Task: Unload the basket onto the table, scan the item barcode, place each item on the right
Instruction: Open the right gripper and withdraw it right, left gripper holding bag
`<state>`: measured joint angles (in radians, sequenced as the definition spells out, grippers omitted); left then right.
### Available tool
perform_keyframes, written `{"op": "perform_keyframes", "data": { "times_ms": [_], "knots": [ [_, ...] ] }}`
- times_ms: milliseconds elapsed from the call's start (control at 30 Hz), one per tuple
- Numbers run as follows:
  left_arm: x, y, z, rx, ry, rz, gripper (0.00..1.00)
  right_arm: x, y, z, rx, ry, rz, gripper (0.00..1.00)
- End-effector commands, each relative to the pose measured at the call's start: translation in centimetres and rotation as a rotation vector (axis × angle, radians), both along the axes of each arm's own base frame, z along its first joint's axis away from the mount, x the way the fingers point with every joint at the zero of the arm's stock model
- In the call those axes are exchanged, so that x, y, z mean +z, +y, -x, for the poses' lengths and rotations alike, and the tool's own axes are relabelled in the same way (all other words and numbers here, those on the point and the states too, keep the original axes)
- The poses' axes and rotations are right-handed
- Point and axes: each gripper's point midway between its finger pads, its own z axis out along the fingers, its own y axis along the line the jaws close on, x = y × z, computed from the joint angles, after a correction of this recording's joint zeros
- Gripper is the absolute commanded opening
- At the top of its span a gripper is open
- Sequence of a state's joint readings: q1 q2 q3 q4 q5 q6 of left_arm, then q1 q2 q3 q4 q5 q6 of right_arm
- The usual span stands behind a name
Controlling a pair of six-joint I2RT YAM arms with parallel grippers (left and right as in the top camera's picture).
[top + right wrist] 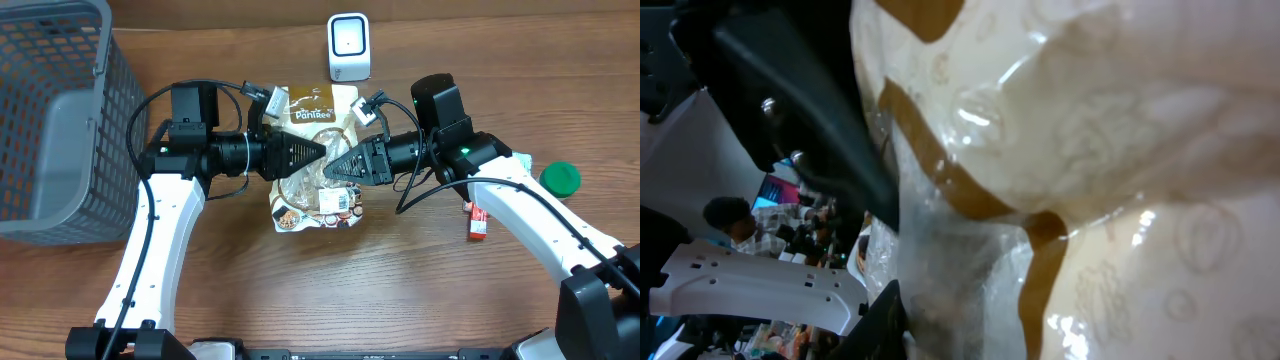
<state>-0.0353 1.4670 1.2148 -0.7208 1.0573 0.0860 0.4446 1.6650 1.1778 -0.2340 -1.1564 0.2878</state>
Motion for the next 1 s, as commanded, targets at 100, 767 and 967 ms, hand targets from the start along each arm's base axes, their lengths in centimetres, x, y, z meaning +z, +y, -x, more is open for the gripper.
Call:
{"op": "perform_keyframes", "data": {
  "times_ms": [100, 767, 967],
  "knots": [
    [0.4, -0.4, -0.3, -0.004, -0.03, -0.008, 0.21, 1.9, -0.1, 0.5, 0.016, -0.043, -0.033, 0.17],
    [3.7, 2.1, -4.3, 0.126, -0.201, -0.098, 0.04, -2.9, -10.5, -6.2, -0.341, 0.05, 0.179, 1.0],
    [9.4, 3.2, -7.0, 0.242, -0.397, -0.231, 0.04, -5.0, -17.6, -7.0, -0.56, 0.115, 0.378, 1.0]
  ]
}}
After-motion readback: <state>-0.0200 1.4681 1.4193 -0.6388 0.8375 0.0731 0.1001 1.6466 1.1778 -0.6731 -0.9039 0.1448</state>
